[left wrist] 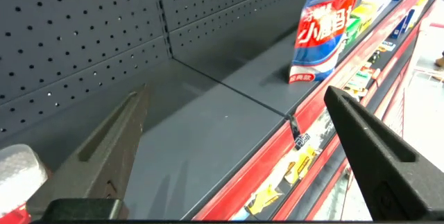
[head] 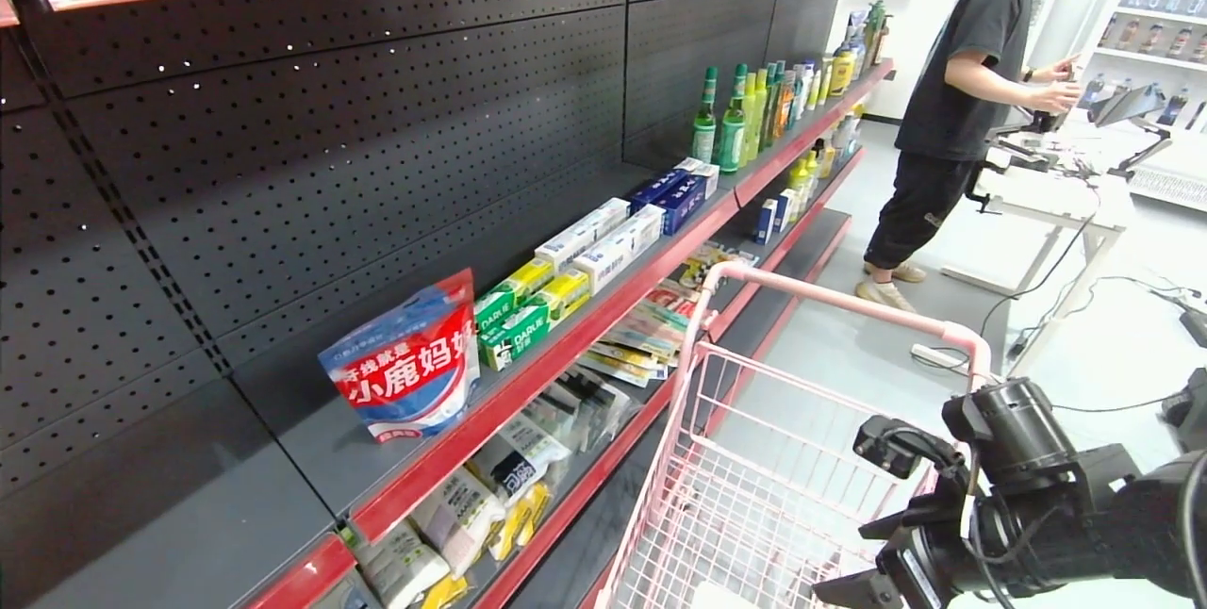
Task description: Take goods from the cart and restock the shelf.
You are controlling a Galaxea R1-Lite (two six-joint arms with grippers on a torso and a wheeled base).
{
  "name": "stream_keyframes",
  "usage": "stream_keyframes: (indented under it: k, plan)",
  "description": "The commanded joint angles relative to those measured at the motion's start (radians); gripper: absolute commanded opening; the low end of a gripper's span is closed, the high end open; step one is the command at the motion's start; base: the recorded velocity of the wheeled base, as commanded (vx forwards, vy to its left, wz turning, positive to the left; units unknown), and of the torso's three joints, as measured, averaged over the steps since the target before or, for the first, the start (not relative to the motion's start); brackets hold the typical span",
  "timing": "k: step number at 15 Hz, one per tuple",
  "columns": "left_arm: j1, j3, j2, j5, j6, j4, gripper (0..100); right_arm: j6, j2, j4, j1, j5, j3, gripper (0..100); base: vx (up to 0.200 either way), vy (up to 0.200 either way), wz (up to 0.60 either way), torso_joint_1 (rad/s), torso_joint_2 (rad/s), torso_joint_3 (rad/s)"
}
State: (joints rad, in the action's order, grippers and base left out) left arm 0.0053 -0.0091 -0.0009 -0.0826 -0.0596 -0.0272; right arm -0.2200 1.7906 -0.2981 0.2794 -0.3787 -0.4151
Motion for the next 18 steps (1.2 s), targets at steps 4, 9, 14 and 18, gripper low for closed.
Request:
stream_keyframes:
  k: [4,9,14,18]
  plan:
    - [0.001,0.0,0.001,0.0,0.001,0.0,100,-0.009,0.115,0.0,0.057,0.0,-0.033,100,0.0,0.0,0.0,-0.088,0.19,0.105]
    - [0.001,0.0,0.001,0.0,0.003,0.0,100,-0.075,0.168,0.0,0.073,0.0,-0.048,100,0.0,0.0,0.0,-0.098,0.22,0.113]
    - [0.001,0.0,0.001,0.0,0.003,0.0,100,-0.131,0.213,-0.001,0.077,0.0,-0.065,100,0.0,0.0,0.0,-0.139,0.31,0.172]
    - [-0.001,0.0,0.001,0.0,0.003,0.0,100,-0.187,0.279,-0.038,0.077,0.001,-0.083,100,0.0,0.0,0.0,-0.152,0.34,0.194]
